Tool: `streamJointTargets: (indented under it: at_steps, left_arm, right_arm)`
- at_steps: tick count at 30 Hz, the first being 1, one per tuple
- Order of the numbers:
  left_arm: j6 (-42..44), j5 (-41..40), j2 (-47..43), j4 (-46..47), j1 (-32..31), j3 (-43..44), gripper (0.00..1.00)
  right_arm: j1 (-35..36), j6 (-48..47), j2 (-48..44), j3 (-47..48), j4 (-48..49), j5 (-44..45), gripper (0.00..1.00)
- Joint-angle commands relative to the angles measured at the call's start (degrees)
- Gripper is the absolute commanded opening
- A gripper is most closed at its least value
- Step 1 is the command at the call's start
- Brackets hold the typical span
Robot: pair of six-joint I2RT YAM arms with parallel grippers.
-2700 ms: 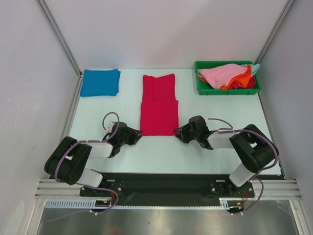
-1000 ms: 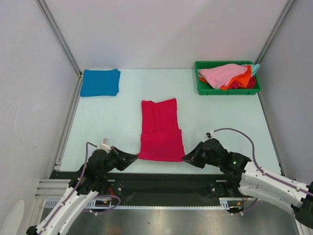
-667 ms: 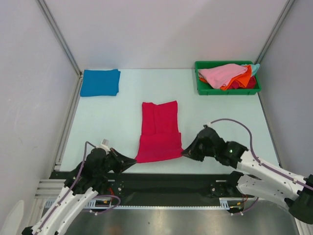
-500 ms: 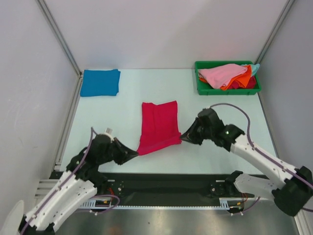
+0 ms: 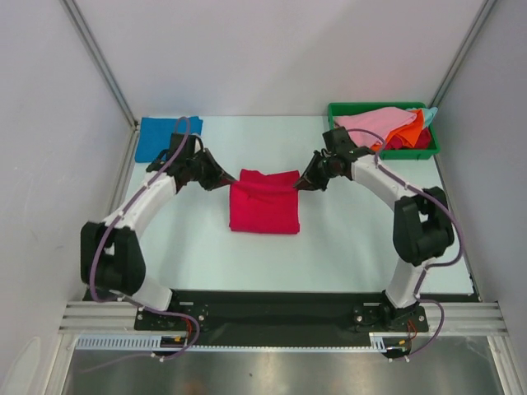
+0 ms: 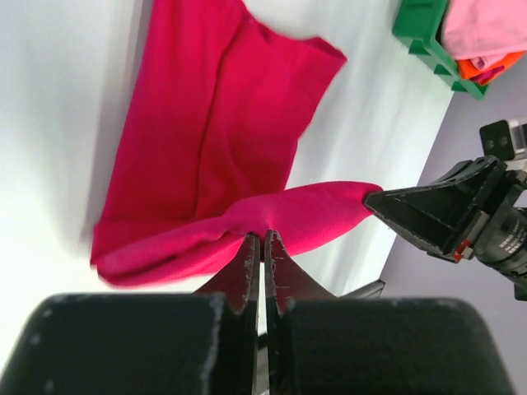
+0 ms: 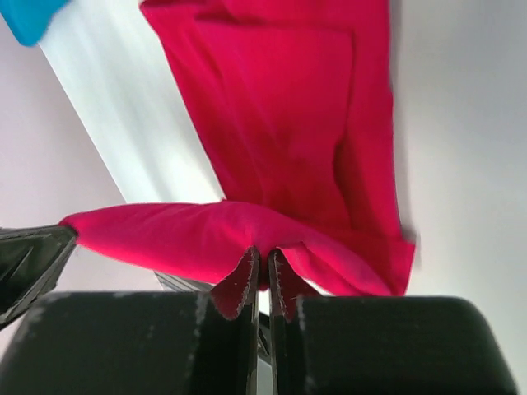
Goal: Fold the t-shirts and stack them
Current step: Fold the tshirt
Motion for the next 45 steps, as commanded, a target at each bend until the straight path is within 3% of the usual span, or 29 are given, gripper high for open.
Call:
streamJointTargets:
  at_steps: [1,19,30,33,34,39,41,42,44,45]
  left_arm:
    - [4.6,4.5,6.0,3.2,1.5,5.4,0.0]
    - [2.8,6.1,27.5,5.9,3.6,22.7,0.0]
    - [3.5,6.0,37.0,4.6,4.2,31.1,0.01]
    - [5.2,4.9,40.8,1.4,4.5,35.9,0.03]
    - [5.8,4.7,42.8,1.2,4.6,37.1,0.04]
    - [12.6,1.4,47.2,-10.0,4.9,51.6,0.23]
    - [16.5,-4.6,45.1,-12.7,5.0,52.5,0.26]
    - [17.2,-6.3,40.6,-12.6,5.0,49.9,0.33]
    - [17.5,-7.5,35.2,-9.8,4.8,44.8,0.35]
    - [17.4,-7.4,32.6,-5.9,4.3,38.9,0.36]
  right_arm:
    - [-1.8,-2.9,3.7,7.5,0.7,-4.0,0.0]
    - [-7.3,-4.1,24.4,24.9,0.4,-10.3,0.01]
    - [-9.6,-3.9,30.0,30.3,-0.1,-12.0,0.05]
    - [-10.9,-3.7,32.4,32.5,3.1,-12.5,0.2]
    - [-11.3,-5.9,35.6,37.4,2.5,-12.6,0.28]
    - [-13.1,-16.6,39.4,53.3,-12.1,-7.5,0.49]
    - [-13.5,-20.1,36.2,51.9,-12.2,-5.3,0.53]
    - [-13.6,-20.9,31.9,47.7,-11.0,-4.4,0.53]
    - [-13.4,-21.3,26.4,40.8,-8.5,-3.2,0.43]
    - [-13.1,-19.6,23.6,31.8,-2.4,-3.2,0.38]
